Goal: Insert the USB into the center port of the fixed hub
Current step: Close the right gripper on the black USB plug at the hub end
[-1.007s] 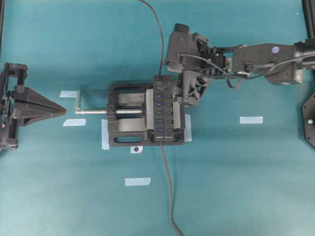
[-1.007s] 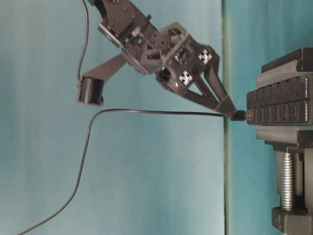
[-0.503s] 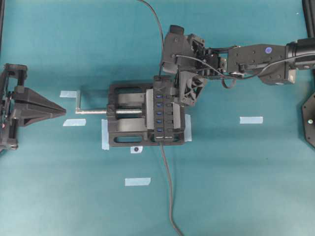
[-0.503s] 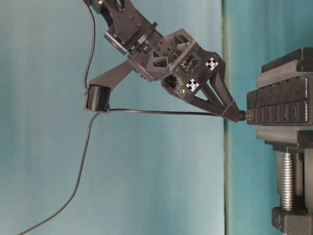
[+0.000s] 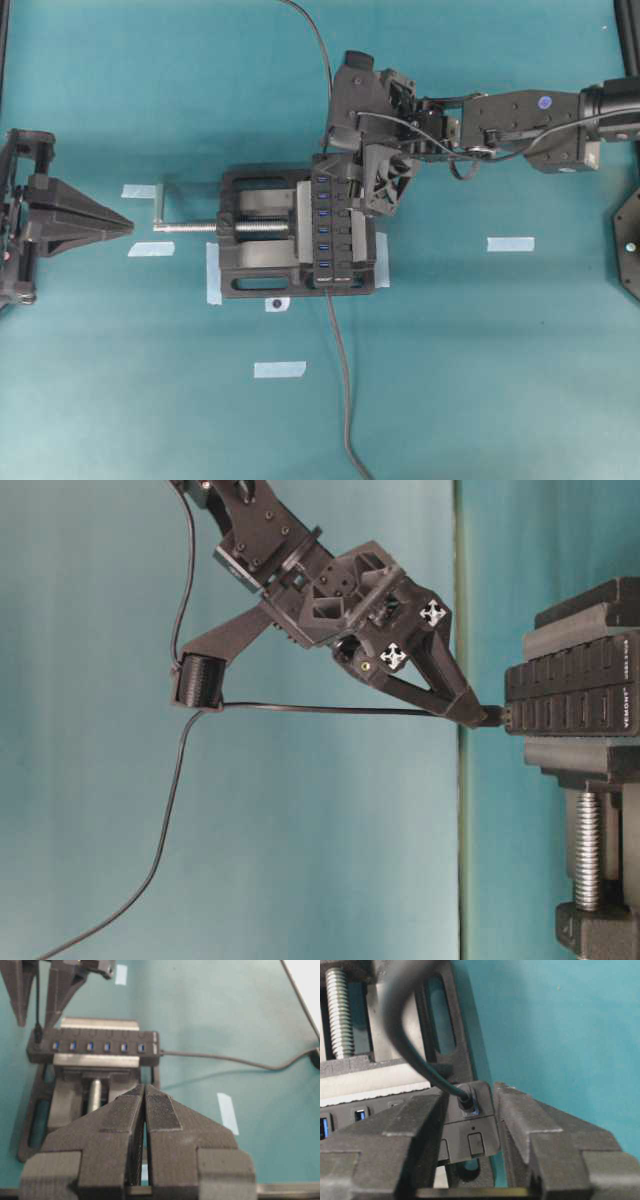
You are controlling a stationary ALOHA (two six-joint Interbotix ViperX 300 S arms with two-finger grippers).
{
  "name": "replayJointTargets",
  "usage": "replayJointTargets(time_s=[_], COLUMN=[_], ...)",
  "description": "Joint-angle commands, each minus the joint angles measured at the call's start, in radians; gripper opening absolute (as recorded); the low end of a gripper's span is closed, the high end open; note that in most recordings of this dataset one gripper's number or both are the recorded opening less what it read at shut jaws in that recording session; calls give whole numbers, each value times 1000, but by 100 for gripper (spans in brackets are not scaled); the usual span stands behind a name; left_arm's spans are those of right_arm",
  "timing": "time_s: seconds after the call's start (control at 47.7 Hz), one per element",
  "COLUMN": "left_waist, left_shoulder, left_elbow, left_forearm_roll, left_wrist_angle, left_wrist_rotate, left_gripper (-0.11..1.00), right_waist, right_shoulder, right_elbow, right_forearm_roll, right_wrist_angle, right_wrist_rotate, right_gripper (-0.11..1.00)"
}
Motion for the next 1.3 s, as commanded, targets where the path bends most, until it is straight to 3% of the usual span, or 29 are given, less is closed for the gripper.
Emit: replayJointTargets(time_s=[0.0,0.21,0.419,0.545,1.048,1.279], left_waist=[2,2,2,2,2,2], left_shoulder=[3,-11,-38,-35,-32,-8], left_elbow=[-17,-14,-5,-3,-11,-11], left_forearm_roll=[2,2,2,2,2,2], left_wrist_angle=[-9,-11,-5,-5,-5,-6], left_wrist_rotate=[2,9,8,6,-2,-3], left_gripper=[1,1,1,1,1,1], right_waist=[3,14,20,23,21,23], right_shoulder=[-9,-11,-9,-12,-37,-67], right_elbow=[-23,-26,-26,-26,-35,-71], right_forearm_roll=[-2,-2,-2,-2,-2,-2], right_wrist_angle=[-11,-11,-17,-15,2,80], right_wrist_rotate=[-8,-9,-8,-8,-2,-2], right_gripper=[42,38,17,10,9,8])
